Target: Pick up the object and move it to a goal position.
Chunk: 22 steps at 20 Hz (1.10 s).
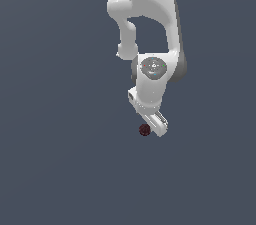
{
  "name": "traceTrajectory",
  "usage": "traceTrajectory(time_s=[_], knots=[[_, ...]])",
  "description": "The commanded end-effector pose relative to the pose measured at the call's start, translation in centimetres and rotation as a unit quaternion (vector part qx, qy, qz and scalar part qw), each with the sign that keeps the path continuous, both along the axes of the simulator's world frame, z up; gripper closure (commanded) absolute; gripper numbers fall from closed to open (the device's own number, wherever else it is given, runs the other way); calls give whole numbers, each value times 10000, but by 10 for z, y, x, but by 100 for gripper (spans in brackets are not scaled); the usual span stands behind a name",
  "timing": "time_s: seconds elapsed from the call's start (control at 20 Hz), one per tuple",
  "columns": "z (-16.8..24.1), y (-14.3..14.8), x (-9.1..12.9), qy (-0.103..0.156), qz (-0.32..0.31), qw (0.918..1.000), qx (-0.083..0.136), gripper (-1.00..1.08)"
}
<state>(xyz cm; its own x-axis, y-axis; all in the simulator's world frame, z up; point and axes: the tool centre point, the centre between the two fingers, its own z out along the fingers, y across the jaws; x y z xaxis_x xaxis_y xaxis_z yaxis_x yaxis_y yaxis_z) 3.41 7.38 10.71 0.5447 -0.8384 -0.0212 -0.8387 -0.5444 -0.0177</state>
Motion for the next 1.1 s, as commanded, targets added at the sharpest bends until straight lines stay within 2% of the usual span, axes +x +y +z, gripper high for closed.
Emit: traceTrajectory(time_s=[0.0,0.5,1.05], knots=[[-5,1,1,13,-326,9995,-22,-92],[-22,6,5,38,-1345,9909,-100,-92],[-29,8,6,40,-1727,9849,-132,-92]])
